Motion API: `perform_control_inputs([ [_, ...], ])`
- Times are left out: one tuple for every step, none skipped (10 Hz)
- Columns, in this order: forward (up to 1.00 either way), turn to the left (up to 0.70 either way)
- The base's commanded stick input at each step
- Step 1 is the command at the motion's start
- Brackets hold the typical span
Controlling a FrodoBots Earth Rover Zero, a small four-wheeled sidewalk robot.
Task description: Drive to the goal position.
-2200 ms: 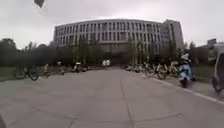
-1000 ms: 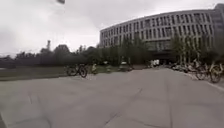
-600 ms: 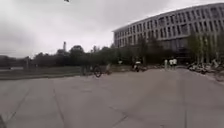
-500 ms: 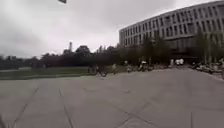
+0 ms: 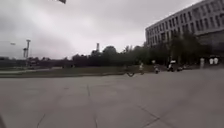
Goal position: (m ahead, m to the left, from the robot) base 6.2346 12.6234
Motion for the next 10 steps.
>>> perform_control_inputs([
  [0.00, 0.70],
  [0.00, 0.70],
  [0.00, 0.70],
  [0.00, 0.70],
  [0.00, 0.70],
  [0.00, 0.70],
  [0.00, 0.70],
  [0.00, 0.70],
  [0.00, 0.70],
  [0.00, 0.70],
])
